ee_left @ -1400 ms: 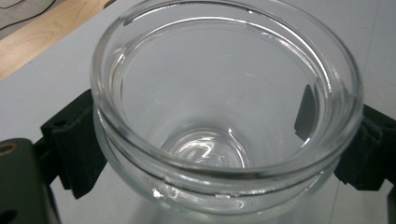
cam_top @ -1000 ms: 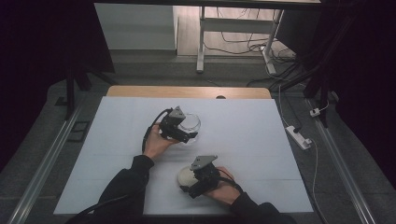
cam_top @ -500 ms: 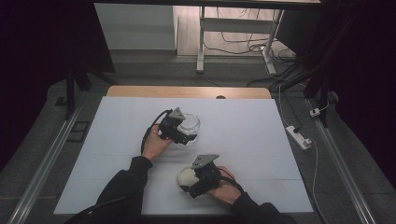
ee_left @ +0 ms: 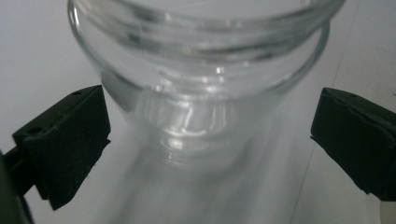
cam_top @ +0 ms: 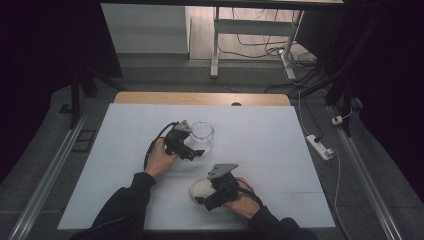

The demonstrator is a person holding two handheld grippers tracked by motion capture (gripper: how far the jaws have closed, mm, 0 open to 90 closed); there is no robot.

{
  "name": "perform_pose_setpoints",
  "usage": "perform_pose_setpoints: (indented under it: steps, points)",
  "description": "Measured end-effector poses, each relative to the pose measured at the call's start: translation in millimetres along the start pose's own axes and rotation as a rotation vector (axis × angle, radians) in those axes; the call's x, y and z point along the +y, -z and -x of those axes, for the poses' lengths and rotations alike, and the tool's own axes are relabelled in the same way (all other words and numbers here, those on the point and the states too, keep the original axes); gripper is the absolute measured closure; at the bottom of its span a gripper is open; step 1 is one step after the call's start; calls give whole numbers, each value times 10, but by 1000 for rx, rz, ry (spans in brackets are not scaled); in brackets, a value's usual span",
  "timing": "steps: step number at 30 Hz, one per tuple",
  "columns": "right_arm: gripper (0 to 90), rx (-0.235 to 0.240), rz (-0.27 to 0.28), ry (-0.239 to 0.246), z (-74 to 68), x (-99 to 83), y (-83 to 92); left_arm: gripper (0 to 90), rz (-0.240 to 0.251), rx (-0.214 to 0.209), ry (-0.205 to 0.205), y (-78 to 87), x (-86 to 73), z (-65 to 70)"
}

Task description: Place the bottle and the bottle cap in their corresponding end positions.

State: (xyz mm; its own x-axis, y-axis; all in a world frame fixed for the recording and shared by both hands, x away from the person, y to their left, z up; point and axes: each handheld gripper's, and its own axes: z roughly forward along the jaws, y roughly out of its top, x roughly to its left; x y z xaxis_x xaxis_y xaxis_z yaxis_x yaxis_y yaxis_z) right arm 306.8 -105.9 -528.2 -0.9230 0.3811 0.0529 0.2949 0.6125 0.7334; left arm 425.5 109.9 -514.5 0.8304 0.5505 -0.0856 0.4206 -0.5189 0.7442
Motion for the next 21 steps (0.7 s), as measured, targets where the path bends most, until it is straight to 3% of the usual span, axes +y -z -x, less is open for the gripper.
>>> perform_pose_setpoints:
  steps: [11, 21]
  points:
    - [21, -13, 20, -27, 58, -7, 103, 0, -8, -16, 37, 138, -151, 80]
    - [2, -22, 9, -35, 68, -26, 164, 0, -14, 1, 55, 291, -310, 171]
